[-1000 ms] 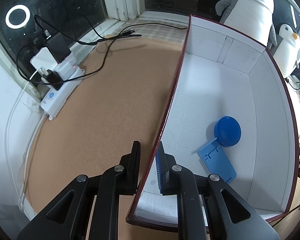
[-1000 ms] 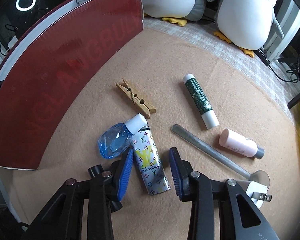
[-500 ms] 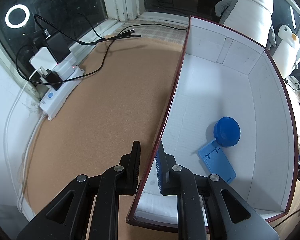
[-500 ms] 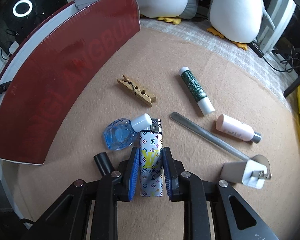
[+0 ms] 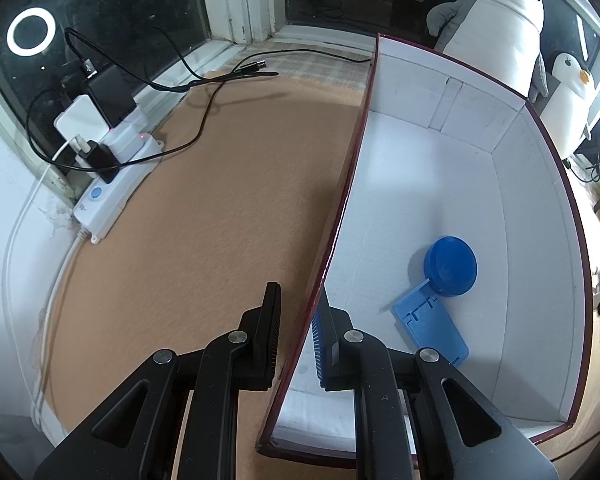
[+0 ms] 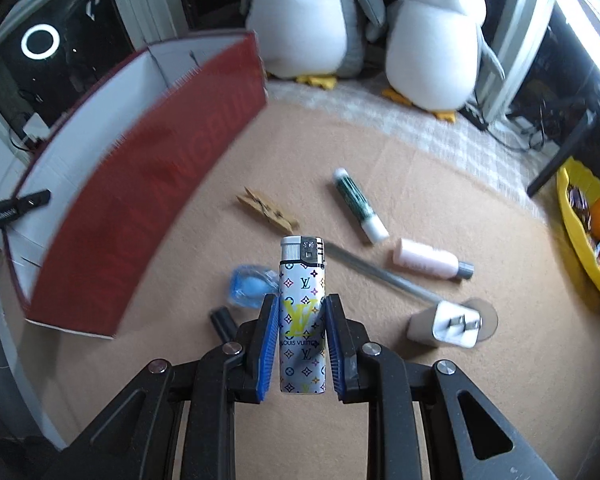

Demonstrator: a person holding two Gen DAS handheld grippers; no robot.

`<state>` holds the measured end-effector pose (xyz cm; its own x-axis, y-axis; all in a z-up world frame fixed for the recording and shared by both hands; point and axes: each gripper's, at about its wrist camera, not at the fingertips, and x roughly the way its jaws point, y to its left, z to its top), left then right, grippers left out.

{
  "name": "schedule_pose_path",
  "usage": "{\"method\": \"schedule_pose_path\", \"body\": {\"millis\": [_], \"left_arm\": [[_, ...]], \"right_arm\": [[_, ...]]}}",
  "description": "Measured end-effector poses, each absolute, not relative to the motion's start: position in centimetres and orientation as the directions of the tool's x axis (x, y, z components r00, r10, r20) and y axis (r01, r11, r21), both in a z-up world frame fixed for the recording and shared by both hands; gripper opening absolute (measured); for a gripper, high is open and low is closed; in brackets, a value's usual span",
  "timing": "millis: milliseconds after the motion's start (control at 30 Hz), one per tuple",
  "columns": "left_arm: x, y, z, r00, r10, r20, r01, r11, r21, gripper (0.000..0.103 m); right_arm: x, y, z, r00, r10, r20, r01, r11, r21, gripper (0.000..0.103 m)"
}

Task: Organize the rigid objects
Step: 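Lift the lighter into the box and open the right gripper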

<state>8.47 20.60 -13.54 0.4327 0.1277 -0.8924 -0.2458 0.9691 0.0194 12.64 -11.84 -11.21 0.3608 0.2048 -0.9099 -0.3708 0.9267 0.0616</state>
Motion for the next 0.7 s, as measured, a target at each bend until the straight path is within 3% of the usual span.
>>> {"method": "schedule_pose_path", "body": {"millis": [367, 700], "left_arm": [[8.6, 20.6, -12.9, 0.456, 0.115, -0.883, -0.237, 0.972, 0.004, 0.013], [8.7, 20.8, -12.8, 0.457, 0.103, -0.884, -0.233, 0.972, -0.007, 0.013]], "right_arm": [[14.4, -3.0, -5.1, 0.4, 0.341, -0.851, -0.516, 0.851, 0.099, 0.021], [18.3, 3.1, -6.0, 0.351, 0.341, -0.872, -0.578, 0.811, 0.085, 0.021]]}}
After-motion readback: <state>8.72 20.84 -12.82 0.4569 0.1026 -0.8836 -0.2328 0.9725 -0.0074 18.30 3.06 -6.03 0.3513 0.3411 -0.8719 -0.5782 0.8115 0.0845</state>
